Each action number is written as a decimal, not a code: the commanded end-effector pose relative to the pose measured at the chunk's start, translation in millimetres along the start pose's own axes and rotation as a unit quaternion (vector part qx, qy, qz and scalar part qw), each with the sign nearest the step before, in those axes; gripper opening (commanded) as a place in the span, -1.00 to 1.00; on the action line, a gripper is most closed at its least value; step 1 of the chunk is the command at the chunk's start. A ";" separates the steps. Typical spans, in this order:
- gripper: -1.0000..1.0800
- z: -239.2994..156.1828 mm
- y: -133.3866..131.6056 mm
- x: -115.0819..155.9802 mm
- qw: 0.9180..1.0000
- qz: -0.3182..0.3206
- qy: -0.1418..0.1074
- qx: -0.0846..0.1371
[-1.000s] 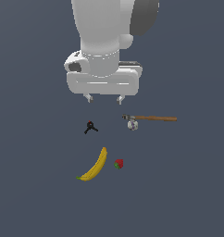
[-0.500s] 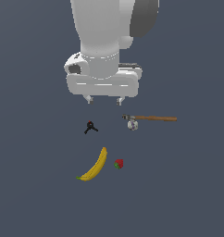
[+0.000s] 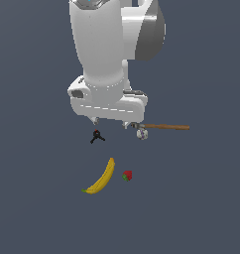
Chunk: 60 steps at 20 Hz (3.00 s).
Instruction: Pick up a designated object from a clutter of objects.
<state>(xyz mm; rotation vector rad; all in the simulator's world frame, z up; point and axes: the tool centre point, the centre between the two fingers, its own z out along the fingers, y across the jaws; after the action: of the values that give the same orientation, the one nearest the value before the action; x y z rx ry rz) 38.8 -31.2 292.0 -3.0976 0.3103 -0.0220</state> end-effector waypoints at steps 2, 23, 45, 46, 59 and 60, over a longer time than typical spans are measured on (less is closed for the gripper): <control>0.92 23.2 2.5 15.1 1.000 0.030 -0.001 0.000; 0.92 200.6 31.0 82.8 0.975 0.224 -0.002 -0.013; 0.92 265.2 36.8 84.2 0.969 0.245 -0.002 -0.016; 0.92 268.3 37.1 84.3 0.969 0.245 -0.002 -0.016; -1.00 273.3 37.0 85.6 0.969 0.245 -0.002 -0.016; -1.00 273.3 37.0 85.6 0.969 0.245 -0.002 -0.016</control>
<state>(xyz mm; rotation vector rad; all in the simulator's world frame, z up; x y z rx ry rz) 120.3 -75.8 19.2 -2.9539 1.0671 -0.0003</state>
